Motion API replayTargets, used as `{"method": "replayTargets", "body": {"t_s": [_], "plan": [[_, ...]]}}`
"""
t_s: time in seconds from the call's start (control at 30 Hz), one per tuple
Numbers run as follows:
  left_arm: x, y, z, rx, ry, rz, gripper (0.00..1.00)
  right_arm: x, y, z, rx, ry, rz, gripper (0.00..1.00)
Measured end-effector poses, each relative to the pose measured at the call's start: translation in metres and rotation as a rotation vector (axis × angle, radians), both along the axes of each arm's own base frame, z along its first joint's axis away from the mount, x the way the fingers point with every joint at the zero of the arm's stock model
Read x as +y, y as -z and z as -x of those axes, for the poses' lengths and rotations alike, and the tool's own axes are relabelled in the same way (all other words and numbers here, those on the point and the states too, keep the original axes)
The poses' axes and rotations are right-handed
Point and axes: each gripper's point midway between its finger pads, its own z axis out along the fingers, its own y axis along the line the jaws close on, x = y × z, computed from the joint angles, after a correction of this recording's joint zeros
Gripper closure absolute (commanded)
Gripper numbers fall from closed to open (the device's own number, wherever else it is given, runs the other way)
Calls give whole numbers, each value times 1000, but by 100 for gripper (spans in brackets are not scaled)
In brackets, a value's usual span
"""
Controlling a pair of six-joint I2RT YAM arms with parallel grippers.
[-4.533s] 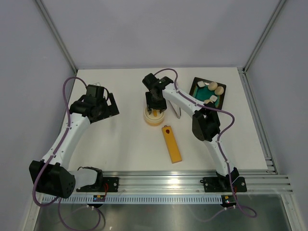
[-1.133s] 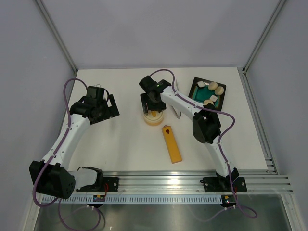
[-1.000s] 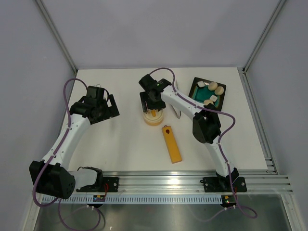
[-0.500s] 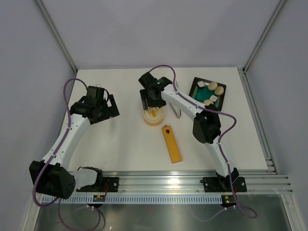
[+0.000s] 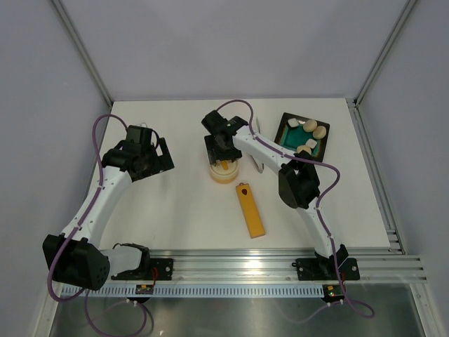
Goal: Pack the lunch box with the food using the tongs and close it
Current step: Close the box lid on the packing box.
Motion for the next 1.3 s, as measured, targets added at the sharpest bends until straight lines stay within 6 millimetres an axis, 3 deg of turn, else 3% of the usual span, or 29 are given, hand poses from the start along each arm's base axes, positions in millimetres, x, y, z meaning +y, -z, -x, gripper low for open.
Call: {"method": "replayTargets", "body": {"t_s": [0.47, 0.93, 1.3], "plan": [[0, 0, 0, 0, 0, 0, 1, 2, -2, -1, -6, -1, -11, 26], [0, 1, 0, 1, 0, 0, 1, 5, -17, -5, -30, -3, -24, 25], [0, 1, 0, 2, -1, 0, 1, 2, -1, -2, -7, -4, -8, 26]]}}
